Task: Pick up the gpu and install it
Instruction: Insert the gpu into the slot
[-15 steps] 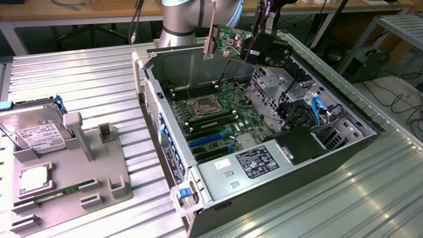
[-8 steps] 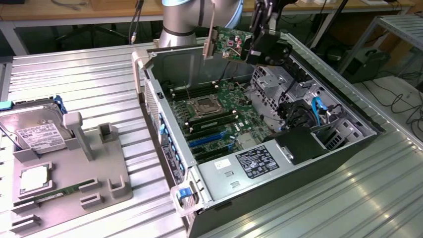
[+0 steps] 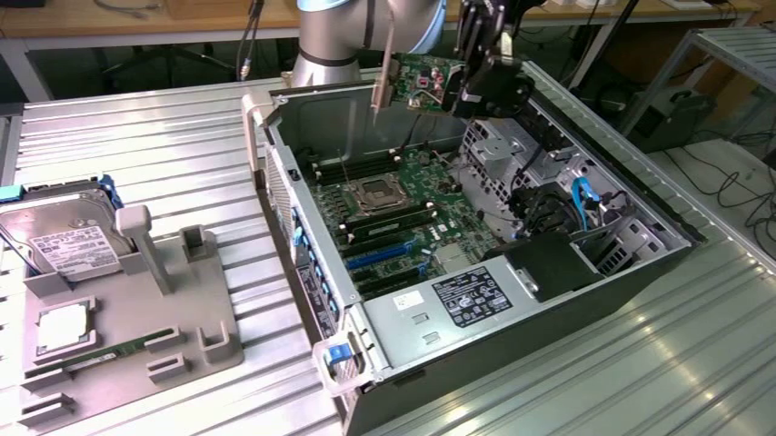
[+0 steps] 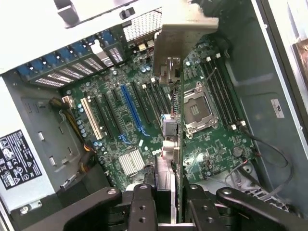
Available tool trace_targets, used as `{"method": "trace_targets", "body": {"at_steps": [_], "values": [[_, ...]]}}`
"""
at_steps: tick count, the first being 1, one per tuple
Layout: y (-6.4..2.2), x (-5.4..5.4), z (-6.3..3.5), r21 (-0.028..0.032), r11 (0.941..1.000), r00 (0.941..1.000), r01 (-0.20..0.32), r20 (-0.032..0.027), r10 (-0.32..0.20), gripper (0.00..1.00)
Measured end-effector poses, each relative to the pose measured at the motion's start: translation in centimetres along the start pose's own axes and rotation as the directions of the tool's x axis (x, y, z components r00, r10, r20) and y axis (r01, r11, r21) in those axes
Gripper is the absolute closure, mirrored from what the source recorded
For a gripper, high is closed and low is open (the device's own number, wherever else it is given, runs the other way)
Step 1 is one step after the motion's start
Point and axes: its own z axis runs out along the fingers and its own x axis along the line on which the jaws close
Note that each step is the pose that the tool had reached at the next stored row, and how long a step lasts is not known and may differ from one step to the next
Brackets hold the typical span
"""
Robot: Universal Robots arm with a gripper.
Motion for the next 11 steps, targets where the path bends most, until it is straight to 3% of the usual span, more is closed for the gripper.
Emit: {"method": "trace_targets", "body": {"at_steps": [7,11], "values": [[0.01,0.0,0.0,-0.0018,0.9962,0.9962,0.087,-0.0019,-0.087,0.72],[0.02,0.01,0.0,-0.0033,0.9881,0.9881,0.154,-0.0033,-0.154,0.72]]}}
